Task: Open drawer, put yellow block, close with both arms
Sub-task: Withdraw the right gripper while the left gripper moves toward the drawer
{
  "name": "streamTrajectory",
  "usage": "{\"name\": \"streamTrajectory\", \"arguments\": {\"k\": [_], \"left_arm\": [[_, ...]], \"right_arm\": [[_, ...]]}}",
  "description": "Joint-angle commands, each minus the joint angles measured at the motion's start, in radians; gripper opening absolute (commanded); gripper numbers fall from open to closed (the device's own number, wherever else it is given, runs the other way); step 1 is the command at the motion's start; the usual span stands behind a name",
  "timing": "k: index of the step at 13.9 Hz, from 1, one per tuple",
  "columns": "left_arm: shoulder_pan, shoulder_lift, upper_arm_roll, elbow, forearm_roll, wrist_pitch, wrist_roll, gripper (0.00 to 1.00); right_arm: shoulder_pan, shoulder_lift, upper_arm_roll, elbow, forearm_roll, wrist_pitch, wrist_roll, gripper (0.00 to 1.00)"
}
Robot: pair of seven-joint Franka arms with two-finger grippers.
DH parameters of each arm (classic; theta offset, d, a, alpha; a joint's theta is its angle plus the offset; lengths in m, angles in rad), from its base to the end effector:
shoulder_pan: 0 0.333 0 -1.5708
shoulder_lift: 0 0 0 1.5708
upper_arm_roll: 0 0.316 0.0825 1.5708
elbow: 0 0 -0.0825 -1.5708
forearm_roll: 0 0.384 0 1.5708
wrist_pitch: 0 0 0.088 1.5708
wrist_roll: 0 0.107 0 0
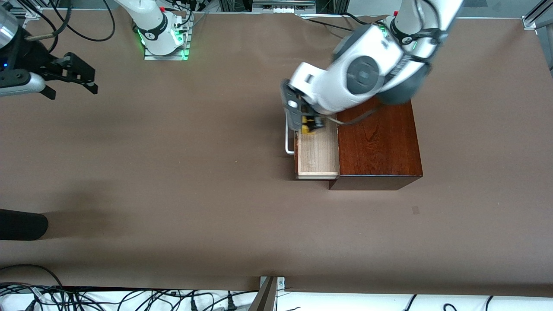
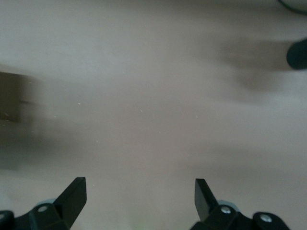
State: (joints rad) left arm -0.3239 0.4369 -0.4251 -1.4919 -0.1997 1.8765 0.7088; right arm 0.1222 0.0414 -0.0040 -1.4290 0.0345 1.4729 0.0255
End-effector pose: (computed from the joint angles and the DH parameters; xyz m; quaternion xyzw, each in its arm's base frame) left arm 0.5143 -0.4396 0.4415 0.7643 -0.6187 -0.0118 0.1816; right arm 0.5532 0.0698 0.6592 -0.9987 -0.0480 0.0000 0.0171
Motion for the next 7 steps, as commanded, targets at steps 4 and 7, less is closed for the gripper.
{"name": "streamTrajectory", "arguments": {"k": [4, 7], "left_arm": [[-0.195, 0.164, 0.008, 0.025, 0.264, 0.166, 0.087, 1.00], [-0.210, 0.239, 0.011, 0.024, 0.357, 0.225, 0.071, 1.00]], "right_arm": [[0.010, -0.058, -0.043, -0.177, 0.008, 0.137, 0.048, 1.00], [0.010, -0.054, -0.054, -0.194, -0.001, 0.176, 0.047, 1.00]]}}
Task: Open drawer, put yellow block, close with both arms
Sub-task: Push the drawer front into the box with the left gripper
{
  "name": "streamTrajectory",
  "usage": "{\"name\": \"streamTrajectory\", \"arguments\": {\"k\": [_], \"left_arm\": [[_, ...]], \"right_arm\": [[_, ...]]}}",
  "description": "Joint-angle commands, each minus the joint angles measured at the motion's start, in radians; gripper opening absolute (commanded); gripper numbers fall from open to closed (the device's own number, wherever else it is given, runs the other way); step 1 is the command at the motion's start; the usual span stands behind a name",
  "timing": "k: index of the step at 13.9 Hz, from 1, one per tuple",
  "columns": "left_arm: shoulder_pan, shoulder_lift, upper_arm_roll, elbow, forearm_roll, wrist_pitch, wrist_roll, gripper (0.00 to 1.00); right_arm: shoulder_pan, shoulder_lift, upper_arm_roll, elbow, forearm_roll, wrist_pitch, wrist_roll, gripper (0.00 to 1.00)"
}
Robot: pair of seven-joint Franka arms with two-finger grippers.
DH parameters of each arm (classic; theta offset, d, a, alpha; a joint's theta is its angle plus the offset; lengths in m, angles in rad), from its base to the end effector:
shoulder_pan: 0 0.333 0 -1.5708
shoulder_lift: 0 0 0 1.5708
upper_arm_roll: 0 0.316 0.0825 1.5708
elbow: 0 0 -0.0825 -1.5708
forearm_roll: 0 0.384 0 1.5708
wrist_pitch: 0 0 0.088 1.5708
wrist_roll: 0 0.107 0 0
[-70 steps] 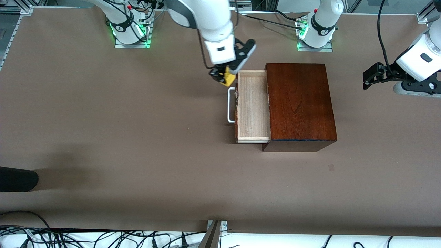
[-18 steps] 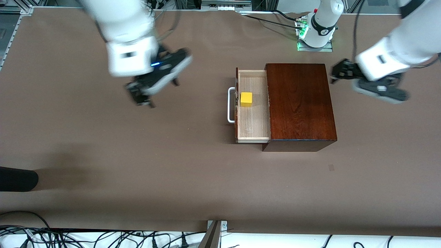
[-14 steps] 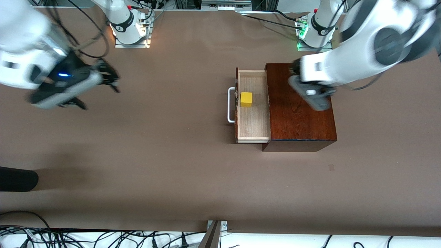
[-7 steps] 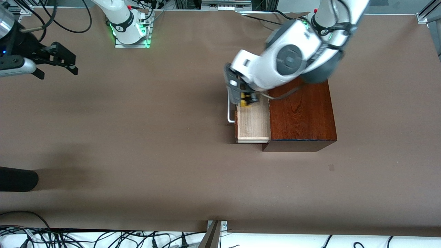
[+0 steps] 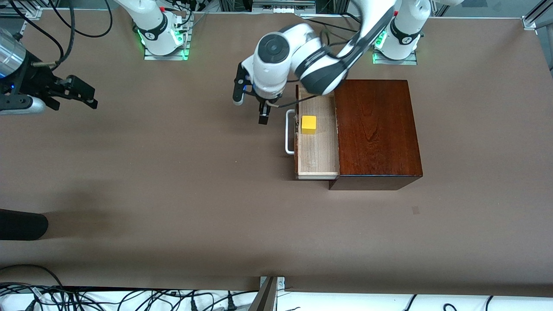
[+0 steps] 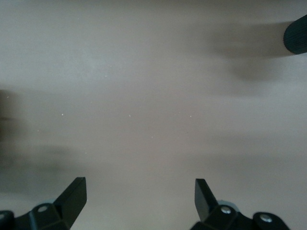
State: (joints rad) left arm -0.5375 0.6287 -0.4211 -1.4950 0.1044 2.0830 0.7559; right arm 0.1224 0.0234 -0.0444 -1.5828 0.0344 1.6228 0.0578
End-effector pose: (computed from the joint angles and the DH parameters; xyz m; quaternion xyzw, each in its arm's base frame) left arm 0.4510 -0.5448 0.3275 0.6613 -0.7463 -0.0008 0.0759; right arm 0.5643 0.0479 0.6104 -0.9998 -0.0094 -0.0072 0.0172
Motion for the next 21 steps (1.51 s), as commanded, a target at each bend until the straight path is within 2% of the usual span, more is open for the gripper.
{"name": "streamTrajectory", "arguments": {"k": [1, 3, 5, 12, 18, 21], "left_arm": [[0.008, 0.052, 0.007, 0.025, 0.075, 0.014, 0.023, 1.00], [0.016, 0.051, 0.018, 0.004, 0.077, -0.015, 0.023, 1.00], [0.011, 0.045, 0.045, 0.007, 0.109, -0.111, 0.022, 1.00], [0.017, 0.040, 0.053, 0.006, 0.193, -0.273, -0.030, 1.00], [0.022, 0.040, 0.093, 0.002, 0.208, -0.346, -0.075, 1.00], [0.059, 0.035, 0.093, 0.002, 0.207, -0.365, -0.084, 1.00]], "right_arm": [[0.009, -0.034, -0.020, -0.036, -0.002, 0.026, 0.013, 1.00], [0.009, -0.030, -0.019, -0.022, -0.014, 0.026, 0.013, 1.00], [0.011, -0.017, -0.019, -0.016, -0.016, 0.051, 0.005, 1.00], [0.013, -0.008, -0.019, 0.001, -0.019, 0.038, -0.004, 1.00], [0.013, -0.011, -0.020, 0.000, -0.019, 0.023, -0.021, 1.00], [0.013, -0.011, -0.019, -0.002, -0.019, 0.014, -0.044, 1.00]]}}
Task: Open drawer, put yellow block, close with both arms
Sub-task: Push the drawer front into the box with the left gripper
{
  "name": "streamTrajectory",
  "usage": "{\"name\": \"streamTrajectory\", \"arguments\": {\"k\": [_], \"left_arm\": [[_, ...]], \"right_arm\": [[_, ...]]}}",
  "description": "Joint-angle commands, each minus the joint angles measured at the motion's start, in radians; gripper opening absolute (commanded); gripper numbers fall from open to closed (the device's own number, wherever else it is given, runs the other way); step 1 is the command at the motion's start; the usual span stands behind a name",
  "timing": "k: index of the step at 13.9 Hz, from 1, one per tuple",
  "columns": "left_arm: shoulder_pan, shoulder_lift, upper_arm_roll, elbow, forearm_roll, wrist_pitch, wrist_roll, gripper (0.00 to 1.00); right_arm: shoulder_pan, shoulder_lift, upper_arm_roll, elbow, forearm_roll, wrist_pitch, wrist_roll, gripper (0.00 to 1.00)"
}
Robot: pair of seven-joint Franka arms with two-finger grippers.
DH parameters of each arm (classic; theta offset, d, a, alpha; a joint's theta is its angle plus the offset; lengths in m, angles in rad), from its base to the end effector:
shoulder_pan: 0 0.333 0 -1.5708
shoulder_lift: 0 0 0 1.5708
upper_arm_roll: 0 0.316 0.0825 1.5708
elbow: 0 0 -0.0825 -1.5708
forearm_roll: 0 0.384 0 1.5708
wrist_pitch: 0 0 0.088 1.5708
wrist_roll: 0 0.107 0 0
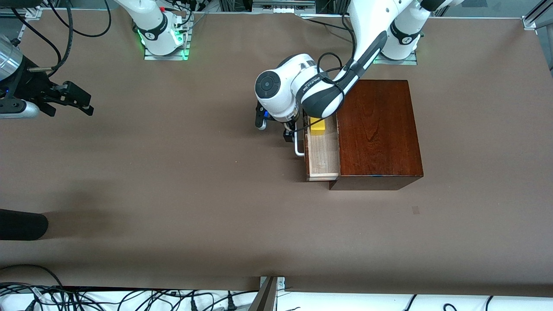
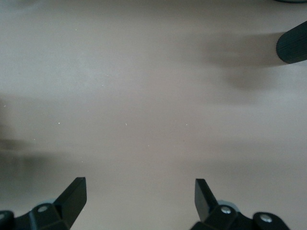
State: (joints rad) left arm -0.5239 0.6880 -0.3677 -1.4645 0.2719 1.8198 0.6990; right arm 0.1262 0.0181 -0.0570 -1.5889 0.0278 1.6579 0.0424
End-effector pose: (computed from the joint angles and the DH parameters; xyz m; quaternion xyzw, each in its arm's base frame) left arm 0.4757 -0.4898 0.2747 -0.6710 0.7279 0.1397 0.0195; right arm 0.5667 0.0423 0.6137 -0.9995 -0.0126 -0.0247 0.0148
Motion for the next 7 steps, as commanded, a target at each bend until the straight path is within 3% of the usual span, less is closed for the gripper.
{"name": "streamTrajectory", "arguments": {"k": [1, 7], "left_arm": [[0.045, -0.024, 0.038, -0.028, 0.039, -0.111, -0.039, 1.00], [0.039, -0.027, 0.038, -0.071, 0.039, -0.119, -0.087, 1.00]], "right_arm": [[0.009, -0.006, -0.006, 0.004, -0.012, -0.023, -0.044, 1.00], [0.009, -0.009, -0.003, 0.003, -0.017, -0.049, -0.065, 1.00]]}}
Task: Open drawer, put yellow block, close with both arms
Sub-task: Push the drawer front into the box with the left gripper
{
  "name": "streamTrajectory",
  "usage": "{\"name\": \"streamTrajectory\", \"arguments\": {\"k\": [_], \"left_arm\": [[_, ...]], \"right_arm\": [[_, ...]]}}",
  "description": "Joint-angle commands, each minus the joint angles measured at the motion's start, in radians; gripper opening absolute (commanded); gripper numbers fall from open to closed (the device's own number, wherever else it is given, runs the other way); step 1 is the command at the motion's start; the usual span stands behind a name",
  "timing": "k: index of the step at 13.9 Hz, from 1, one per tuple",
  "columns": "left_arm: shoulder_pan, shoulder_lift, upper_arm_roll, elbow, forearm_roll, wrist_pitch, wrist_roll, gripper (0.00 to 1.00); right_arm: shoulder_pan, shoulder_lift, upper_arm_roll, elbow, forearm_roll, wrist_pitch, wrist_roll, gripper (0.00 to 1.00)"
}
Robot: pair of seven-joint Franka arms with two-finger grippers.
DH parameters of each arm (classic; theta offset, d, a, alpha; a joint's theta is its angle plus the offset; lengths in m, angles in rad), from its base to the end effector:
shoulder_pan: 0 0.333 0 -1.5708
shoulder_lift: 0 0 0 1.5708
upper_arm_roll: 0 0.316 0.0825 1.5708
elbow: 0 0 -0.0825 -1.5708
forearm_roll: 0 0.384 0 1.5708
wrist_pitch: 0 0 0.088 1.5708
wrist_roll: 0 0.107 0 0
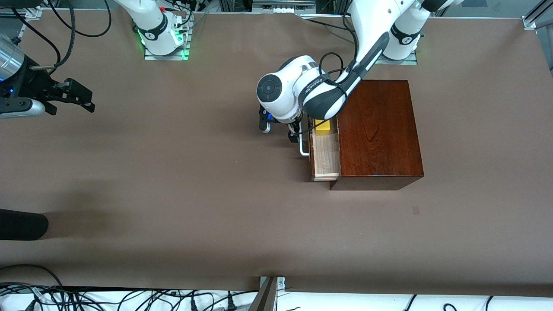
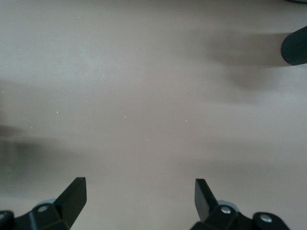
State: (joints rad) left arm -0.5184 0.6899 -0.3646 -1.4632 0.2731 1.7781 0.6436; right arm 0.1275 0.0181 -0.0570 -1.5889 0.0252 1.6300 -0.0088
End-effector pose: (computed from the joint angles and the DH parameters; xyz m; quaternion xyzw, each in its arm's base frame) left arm 0.4767 -0.4816 0.2715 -0.6915 0.7039 0.1600 0.0271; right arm 0.5638 0.0427 0.6111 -0.9991 -0.0390 -0.0111 0.0124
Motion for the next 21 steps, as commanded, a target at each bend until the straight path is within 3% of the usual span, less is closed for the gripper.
{"name": "streamTrajectory", "arguments": {"k": [1, 17, 21], "left_arm": [[0.038, -0.038, 0.035, -0.084, 0.038, -0.077, -0.030, 1.00], [0.064, -0.055, 0.035, -0.085, 0.037, -0.154, -0.044, 1.00], [0.061, -0.059, 0.020, -0.001, -0.067, -0.144, -0.045, 1.00]], "right_arm": [[0.008, -0.009, -0.003, 0.003, -0.014, -0.021, -0.014, 1.00], [0.008, -0.010, -0.001, 0.009, -0.014, -0.015, -0.011, 1.00], [0.008, -0.010, -0.001, 0.009, -0.014, -0.015, -0.011, 1.00]]}}
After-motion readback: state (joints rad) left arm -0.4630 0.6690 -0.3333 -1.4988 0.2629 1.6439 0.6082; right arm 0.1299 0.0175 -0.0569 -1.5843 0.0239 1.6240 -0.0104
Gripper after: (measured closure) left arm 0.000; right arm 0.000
